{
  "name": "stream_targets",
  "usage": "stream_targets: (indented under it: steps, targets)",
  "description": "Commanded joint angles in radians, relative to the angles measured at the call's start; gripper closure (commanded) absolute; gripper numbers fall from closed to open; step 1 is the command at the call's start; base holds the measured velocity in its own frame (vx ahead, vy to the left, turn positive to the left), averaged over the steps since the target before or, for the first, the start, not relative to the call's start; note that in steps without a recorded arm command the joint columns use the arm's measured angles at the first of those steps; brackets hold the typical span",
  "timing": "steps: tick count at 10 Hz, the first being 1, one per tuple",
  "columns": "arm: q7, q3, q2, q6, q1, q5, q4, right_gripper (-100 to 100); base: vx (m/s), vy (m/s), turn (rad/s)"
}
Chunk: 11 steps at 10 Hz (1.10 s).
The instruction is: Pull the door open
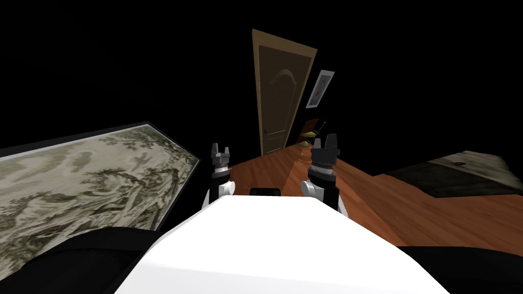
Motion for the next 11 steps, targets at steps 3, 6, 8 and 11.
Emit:
stream_targets:
  steps: [3, 6, 8, 11]
  targets:
    - [-0.016, 0.005, -0.022, -0.006, -0.026, 0.000, 0.066, -100, 0.115, -0.006, 0.048]
    - [-0.032, 0.010, -0.041, -0.011, -0.050, -0.001, 0.131, -100, 0.132, -0.004, 0.043]
    - [-0.042, 0.013, -0.052, -0.014, -0.065, -0.001, 0.169, -100, 0.082, -0.003, 0.048]
    - [-0.058, 0.018, -0.069, -0.020, -0.090, -0.001, 0.234, -100, 0.093, -0.007, 0.044]
